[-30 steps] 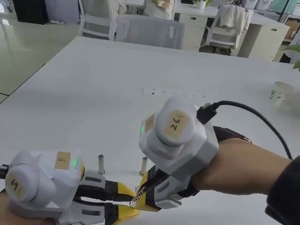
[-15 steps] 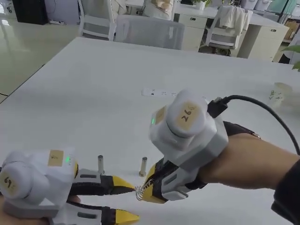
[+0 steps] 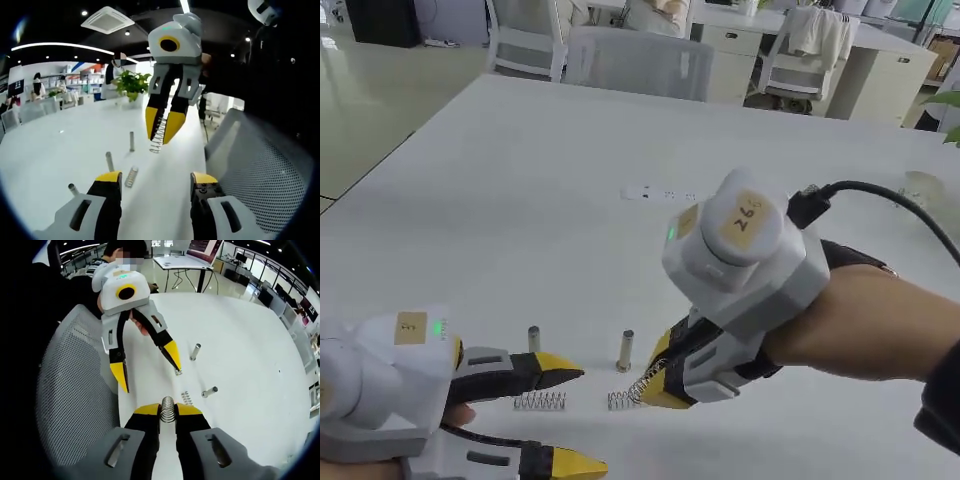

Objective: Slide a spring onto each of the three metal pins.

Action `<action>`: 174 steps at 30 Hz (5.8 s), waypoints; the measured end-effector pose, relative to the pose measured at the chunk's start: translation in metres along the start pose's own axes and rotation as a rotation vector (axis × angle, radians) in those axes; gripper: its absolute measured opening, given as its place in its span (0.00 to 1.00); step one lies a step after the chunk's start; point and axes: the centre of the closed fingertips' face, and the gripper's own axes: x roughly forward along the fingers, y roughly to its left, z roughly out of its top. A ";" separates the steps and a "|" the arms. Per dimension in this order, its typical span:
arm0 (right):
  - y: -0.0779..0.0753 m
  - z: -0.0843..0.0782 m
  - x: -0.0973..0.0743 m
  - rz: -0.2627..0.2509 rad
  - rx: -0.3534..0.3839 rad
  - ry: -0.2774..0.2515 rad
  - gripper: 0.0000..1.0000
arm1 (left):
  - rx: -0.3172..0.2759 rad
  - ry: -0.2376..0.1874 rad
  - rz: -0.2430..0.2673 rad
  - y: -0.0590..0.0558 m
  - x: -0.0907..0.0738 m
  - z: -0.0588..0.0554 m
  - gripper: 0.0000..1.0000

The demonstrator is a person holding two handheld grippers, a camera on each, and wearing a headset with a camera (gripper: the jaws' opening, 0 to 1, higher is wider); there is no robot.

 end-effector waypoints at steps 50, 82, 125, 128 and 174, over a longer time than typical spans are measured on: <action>-0.057 -0.021 -0.033 -0.105 0.054 0.044 0.08 | -0.100 -0.029 0.218 0.045 -0.038 -0.018 0.81; -0.093 -0.071 -0.030 -0.120 0.098 0.230 0.08 | -0.057 -0.020 0.246 0.050 -0.041 -0.020 0.93; -0.111 -0.102 0.016 -0.063 0.129 0.348 0.08 | -0.058 -0.015 0.234 0.047 -0.039 -0.021 0.91; -0.111 -0.105 0.020 -0.060 0.141 0.349 0.08 | -0.058 -0.014 0.231 0.047 -0.038 -0.021 0.91; -0.105 -0.096 0.026 -0.100 0.047 0.288 0.27 | -0.052 -0.003 0.226 0.043 -0.037 -0.021 0.90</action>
